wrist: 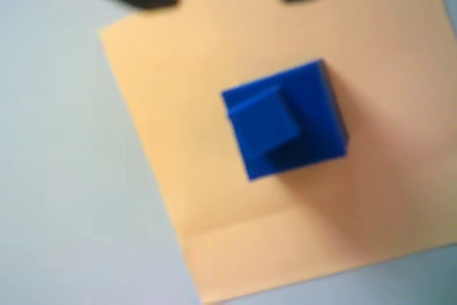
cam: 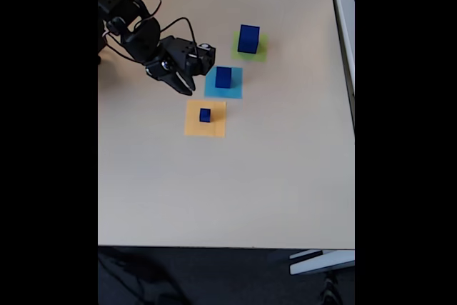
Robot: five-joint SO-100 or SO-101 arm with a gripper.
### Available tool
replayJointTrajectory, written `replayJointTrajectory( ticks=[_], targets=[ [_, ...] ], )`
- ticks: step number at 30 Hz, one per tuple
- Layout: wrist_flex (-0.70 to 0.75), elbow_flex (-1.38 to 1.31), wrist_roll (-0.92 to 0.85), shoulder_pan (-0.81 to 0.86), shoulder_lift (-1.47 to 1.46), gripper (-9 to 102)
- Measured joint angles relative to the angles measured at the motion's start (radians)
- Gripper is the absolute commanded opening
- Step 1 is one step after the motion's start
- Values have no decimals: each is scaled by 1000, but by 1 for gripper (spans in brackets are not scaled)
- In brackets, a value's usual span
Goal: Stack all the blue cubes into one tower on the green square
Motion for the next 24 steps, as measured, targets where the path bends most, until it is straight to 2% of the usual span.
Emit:
replayJointTrajectory(
  ticks=[24],
  targets=[
    [0, -146, 25, -18, -249, 14]
  ],
)
